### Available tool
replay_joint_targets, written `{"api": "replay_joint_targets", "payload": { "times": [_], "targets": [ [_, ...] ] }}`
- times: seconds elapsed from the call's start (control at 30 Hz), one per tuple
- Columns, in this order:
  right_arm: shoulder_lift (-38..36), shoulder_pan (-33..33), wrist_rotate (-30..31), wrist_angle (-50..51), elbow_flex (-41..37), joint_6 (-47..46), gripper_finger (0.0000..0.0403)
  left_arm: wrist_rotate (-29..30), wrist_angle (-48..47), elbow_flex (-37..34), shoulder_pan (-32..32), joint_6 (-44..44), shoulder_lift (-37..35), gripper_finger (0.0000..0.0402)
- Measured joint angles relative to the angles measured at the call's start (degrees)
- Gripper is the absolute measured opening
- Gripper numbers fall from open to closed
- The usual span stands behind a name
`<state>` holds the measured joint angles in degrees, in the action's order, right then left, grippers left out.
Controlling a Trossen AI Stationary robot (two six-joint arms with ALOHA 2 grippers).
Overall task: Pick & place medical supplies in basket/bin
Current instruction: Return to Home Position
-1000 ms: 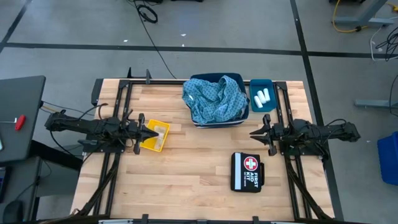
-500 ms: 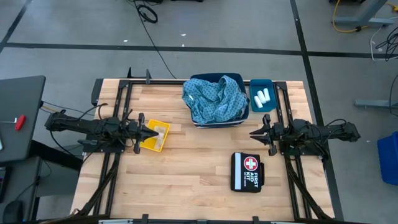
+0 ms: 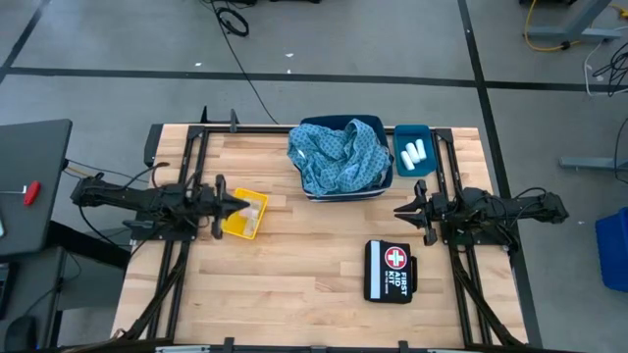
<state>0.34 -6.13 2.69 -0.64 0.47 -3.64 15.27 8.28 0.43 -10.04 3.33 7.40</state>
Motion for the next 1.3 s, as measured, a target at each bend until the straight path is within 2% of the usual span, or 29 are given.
{"api": "replay_joint_targets", "payload": {
  "times": [0.07, 0.2, 0.4, 0.67, 0.87, 1.3],
  "targets": [
    [0.0, 0.0, -0.02, 0.0, 0.0, 0.0, 0.0066, 3.35, -1.43, 0.0, 0.02, 0.12, 0.0, 0.0009],
    [0.0, 0.0, -0.02, 0.02, 0.0, 0.0, 0.0066, 3.82, -3.35, 0.0, -0.01, -2.66, 0.0, 0.0009],
    [0.01, -0.02, -0.02, 0.02, 0.0, 0.0, 0.0066, -2.02, -3.18, 0.0, -0.04, -4.11, 0.04, 0.0009],
    [0.01, -0.02, -0.02, 0.02, 0.0, 0.0, 0.0066, -6.06, -3.12, 0.0, -0.04, -4.79, 0.04, 0.0009],
    [0.02, -0.02, -0.04, 0.04, 0.0, 0.0, 0.0066, -0.73, -1.79, 0.0, -0.02, -0.2, 0.07, 0.0009],
    [0.02, -0.01, -0.04, 0.03, 0.0, 0.0, 0.0066, -0.47, -1.65, 0.0, -0.03, -0.21, 0.24, 0.0009]
  ]
}}
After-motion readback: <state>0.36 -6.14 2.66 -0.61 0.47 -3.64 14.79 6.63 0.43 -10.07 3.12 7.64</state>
